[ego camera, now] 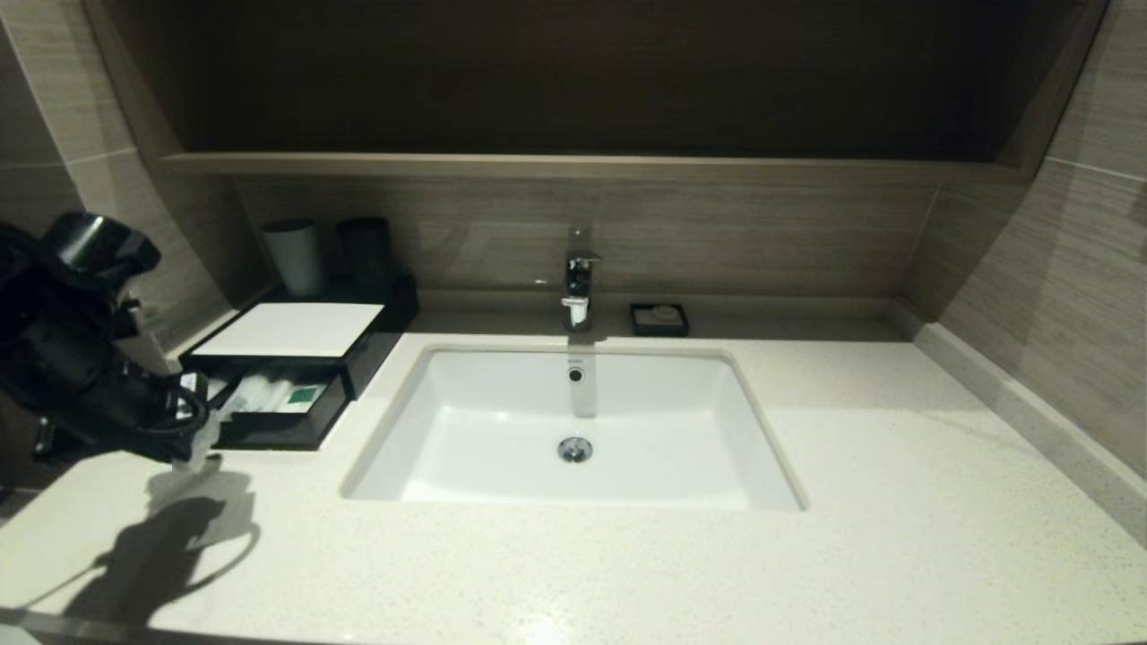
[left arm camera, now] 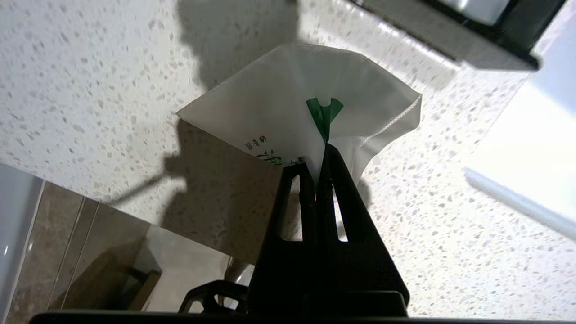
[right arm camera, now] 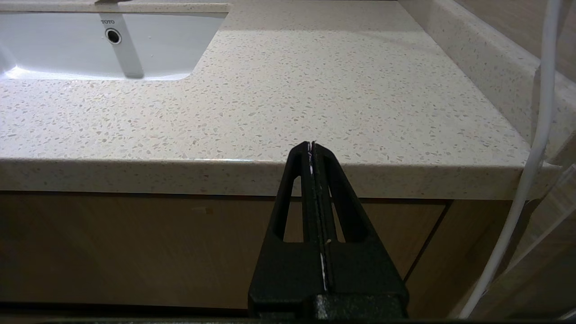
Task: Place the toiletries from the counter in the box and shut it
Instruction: Pick up the bathroom toiletry, then place the bathroom toiletry into the drawer
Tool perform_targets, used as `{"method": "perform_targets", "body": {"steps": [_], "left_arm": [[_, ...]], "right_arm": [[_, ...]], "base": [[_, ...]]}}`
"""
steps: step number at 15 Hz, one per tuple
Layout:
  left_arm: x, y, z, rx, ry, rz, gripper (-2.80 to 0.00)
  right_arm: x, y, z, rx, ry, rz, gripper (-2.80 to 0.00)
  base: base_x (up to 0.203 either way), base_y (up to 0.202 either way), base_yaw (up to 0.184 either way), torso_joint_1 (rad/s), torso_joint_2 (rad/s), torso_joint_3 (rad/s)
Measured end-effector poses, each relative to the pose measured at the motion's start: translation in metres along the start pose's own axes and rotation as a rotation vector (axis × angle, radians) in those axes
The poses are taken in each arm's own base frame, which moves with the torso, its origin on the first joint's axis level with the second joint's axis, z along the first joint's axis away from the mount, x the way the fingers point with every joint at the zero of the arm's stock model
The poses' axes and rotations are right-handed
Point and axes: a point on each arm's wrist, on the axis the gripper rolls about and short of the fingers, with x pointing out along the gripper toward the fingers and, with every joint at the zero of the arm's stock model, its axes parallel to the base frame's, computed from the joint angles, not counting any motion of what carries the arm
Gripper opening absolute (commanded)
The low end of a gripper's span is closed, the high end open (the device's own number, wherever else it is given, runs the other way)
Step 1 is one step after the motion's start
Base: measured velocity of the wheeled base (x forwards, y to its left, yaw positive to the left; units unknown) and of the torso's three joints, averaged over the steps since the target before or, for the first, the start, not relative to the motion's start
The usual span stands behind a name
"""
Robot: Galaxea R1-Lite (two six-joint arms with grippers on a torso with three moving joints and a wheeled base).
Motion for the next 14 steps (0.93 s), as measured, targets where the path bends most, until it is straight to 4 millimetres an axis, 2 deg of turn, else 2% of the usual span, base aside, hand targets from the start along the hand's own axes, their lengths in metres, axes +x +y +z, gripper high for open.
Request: {"method": "perform_targets", "body": {"steps": [5, 14], "left_arm": [[-0.009, -0.008, 0.029, -0.007, -0.091, -0.024, -2.8], [0.015, -0.018, 0.058, -0.026, -0.082, -0.026, -2.8]], "right_arm": [[0.0, 0.0, 0.0, 0.0, 0.0, 0.0, -2.8], [0.0, 0.0, 0.0, 0.0, 0.0, 0.0, -2.8]], "base": [[0.0, 0.0, 0.0, 0.0, 0.0, 0.0], [0.0, 0.0, 0.0, 0.0, 0.0, 0.0]]}}
